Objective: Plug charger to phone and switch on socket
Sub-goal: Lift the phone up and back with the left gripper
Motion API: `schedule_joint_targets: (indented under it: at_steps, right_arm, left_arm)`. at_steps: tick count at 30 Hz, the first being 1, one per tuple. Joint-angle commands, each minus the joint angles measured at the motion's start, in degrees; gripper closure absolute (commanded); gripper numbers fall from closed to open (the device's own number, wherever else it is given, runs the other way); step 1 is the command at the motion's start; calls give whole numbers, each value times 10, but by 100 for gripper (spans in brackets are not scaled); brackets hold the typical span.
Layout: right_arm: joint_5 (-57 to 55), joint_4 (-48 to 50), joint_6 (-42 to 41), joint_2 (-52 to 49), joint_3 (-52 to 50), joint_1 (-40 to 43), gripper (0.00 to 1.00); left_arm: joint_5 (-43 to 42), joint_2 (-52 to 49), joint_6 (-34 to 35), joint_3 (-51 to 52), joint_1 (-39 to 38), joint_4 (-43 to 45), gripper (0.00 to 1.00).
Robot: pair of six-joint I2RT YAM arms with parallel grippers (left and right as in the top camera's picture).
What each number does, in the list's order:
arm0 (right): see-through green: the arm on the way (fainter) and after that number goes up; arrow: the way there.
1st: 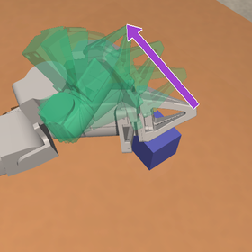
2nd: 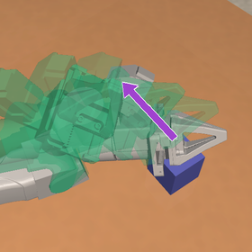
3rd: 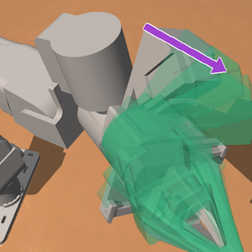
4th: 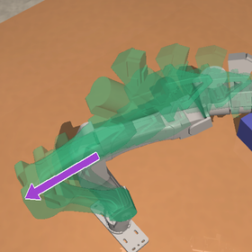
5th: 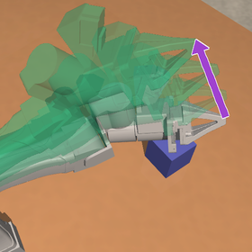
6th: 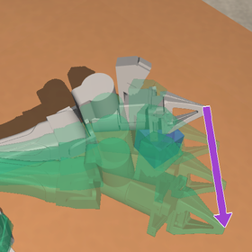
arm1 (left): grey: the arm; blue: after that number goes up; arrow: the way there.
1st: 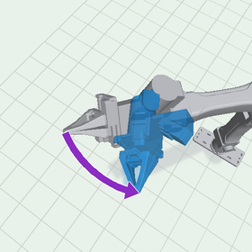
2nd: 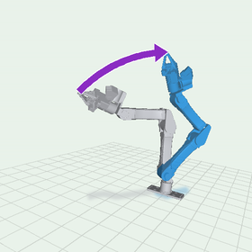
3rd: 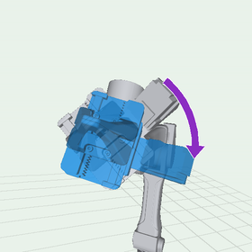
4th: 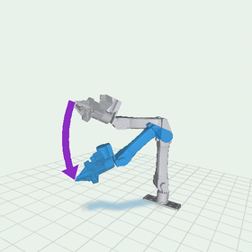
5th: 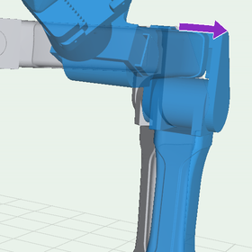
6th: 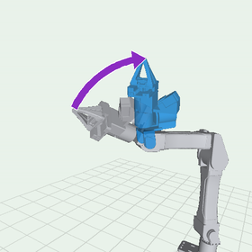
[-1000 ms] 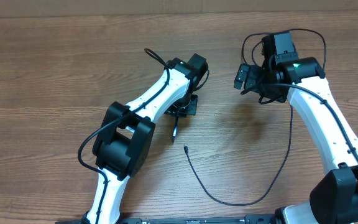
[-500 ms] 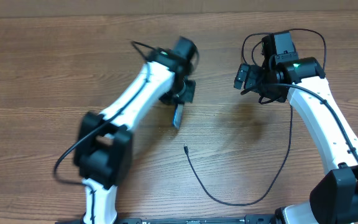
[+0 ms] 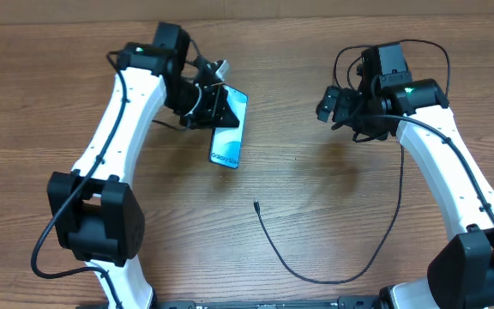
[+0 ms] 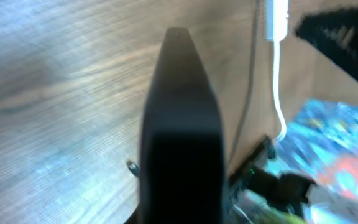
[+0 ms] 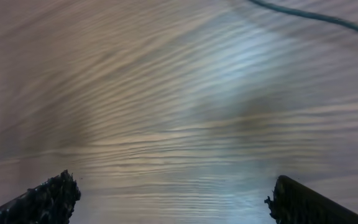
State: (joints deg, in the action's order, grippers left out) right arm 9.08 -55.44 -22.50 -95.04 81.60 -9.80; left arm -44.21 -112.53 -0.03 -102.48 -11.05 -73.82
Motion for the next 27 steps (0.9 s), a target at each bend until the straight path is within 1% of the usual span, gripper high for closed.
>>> schedule_joint_targets:
  at_steps: [1, 2, 4, 6, 7, 10, 14, 17, 18, 20, 21, 24, 27]
  right_arm:
    - [118, 0, 3, -4, -3, -6, 17]
    - [129, -4, 3, -4, -3, -11, 30]
    - [126, -13, 8, -4, -3, -28, 51]
    - [125, -19, 31, -4, -9, -55, 66]
    - [124, -22, 36, -4, -13, -68, 69]
    - [119, -22, 48, -4, -39, -120, 78]
    - [72, -14, 48, -5, -95, -198, 79]
    - [31, 12, 49, -6, -144, -253, 75]
    - [17, 23, 48, -8, -158, -267, 71]
    - [-12, 47, 48, -12, -187, -296, 59]
    - [-26, 62, 48, -16, -202, -310, 54]
    - [-60, 85, 48, -31, -228, -339, 51]
    - [-64, 107, 45, -44, -244, -353, 45]
  left_arm:
    - [-94, 0, -93, -7, 18, -16, 96]
    - [-93, 0, -98, -7, 22, -16, 96]
    - [-92, 0, -98, -7, 28, -6, 96]
    - [-91, 0, -88, -7, 34, 10, 96]
    - [-89, 0, -79, -7, 37, 17, 96]
    - [-59, 0, -20, -7, 49, 37, 95]
    - [-49, 0, -6, -7, 76, 40, 96]
    - [-49, 0, 7, -7, 109, 42, 96]
    - [-49, 0, 16, -7, 120, 43, 96]
    - [-49, 0, 33, -7, 143, 44, 96]
    - [-49, 0, 37, -7, 152, 44, 96]
    - [-49, 0, 39, -7, 172, 44, 96]
    - [-49, 0, 39, -7, 181, 44, 96]
